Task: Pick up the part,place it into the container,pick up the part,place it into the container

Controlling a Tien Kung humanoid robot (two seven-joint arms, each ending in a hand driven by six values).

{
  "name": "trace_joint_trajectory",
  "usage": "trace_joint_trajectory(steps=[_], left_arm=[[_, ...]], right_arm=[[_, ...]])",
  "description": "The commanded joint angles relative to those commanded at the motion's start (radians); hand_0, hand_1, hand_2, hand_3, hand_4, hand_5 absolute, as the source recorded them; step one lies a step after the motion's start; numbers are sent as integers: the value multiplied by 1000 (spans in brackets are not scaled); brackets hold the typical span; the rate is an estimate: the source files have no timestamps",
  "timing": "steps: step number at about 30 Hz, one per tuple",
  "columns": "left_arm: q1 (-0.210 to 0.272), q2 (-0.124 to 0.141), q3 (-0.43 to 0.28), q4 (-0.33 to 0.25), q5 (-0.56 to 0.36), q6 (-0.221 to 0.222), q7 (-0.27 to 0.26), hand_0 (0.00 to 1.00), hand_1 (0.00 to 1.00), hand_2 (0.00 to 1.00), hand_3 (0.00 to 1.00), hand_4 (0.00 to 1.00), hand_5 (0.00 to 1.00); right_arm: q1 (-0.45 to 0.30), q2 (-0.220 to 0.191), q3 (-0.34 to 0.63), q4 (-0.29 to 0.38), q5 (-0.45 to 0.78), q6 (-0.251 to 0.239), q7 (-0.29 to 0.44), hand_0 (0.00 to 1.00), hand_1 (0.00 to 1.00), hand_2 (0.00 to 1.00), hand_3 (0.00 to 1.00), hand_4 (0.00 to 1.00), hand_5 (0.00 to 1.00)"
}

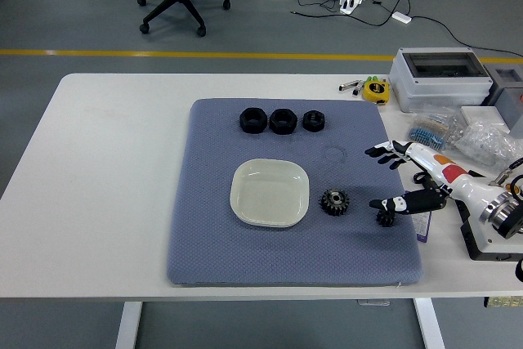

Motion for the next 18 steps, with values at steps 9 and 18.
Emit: trace_joint_trajectory(steps=[9, 18], left_arm=[[4, 0, -3, -1, 5, 0, 2, 673, 679, 691, 570, 641, 605], [4, 0, -2, -2, 4, -1, 3, 673, 679, 691, 570, 640, 604]], right_arm=[[22, 10, -48, -54, -320, -10, -2, 562, 624, 677, 635, 998, 240], [37, 32, -69, -110, -305, -26, -5, 541, 613, 670, 609, 988, 237]])
